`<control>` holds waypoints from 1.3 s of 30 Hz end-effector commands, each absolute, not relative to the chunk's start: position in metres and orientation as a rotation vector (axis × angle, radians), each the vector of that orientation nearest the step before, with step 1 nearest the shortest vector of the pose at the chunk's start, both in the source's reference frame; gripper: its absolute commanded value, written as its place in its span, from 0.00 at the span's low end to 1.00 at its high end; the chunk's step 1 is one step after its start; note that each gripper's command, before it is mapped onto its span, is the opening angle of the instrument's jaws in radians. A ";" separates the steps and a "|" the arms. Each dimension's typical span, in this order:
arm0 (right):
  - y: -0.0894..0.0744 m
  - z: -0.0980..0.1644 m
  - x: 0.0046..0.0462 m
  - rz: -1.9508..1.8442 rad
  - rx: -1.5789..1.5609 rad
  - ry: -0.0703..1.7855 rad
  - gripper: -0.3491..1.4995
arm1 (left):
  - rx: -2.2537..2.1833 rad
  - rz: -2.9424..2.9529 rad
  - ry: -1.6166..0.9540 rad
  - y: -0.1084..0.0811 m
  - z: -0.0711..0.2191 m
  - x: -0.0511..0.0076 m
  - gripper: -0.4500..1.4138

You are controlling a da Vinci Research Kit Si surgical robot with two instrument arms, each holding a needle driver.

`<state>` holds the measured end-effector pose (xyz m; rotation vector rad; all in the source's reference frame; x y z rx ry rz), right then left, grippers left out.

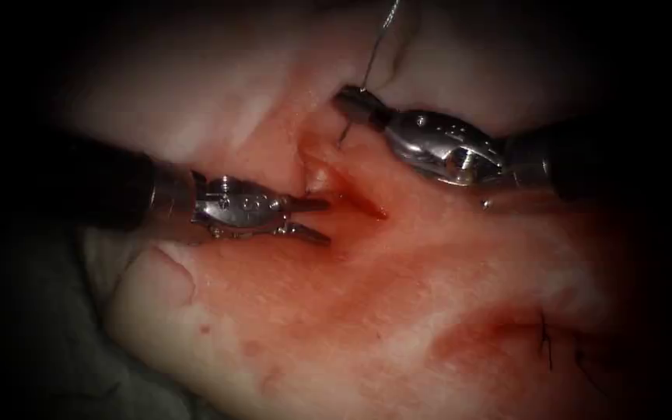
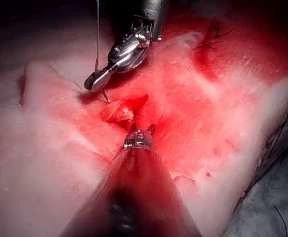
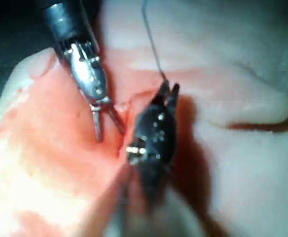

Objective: Wound Closure

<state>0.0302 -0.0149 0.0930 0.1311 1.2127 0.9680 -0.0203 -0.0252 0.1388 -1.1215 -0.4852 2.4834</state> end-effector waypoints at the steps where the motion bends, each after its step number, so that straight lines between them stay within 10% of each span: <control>1: -0.016 0.093 0.0313 0.967 0.195 1.222 0.00 | -1.122 2.479 -0.494 -0.026 0.139 -0.0205 0.45; 15: -0.018 0.093 0.0330 1.021 0.298 1.210 0.00 | -1.135 2.499 -0.491 -0.026 0.139 -0.0186 0.46; 24: -0.016 0.093 0.0314 0.863 0.029 1.159 0.75 | -1.132 2.501 -0.492 -0.026 0.139 -0.0186 0.46; 27: -0.015 0.092 0.0314 0.817 -0.028 1.141 0.77 | -1.132 2.501 -0.492 -0.026 0.139 -0.0186 0.46; 31: -0.015 0.091 0.0316 0.758 -0.081 1.124 0.64 | -1.132 2.501 -0.492 -0.026 0.139 -0.0186 0.46; 32: -0.015 0.091 0.0318 0.730 -0.093 1.112 0.42 | -1.132 2.501 -0.492 -0.026 0.139 -0.0186 0.46; 33: -0.015 0.091 0.0318 0.730 -0.093 1.112 0.42 | -1.132 2.501 -0.492 -0.026 0.139 -0.0186 0.46; 34: -0.015 0.091 0.0319 0.709 -0.093 1.089 0.02 | -1.132 2.501 -0.492 -0.026 0.139 -0.0185 0.46; 39: -0.016 0.091 0.0315 0.708 -0.040 1.056 0.00 | -1.129 2.503 -0.495 -0.026 0.139 -0.0185 0.46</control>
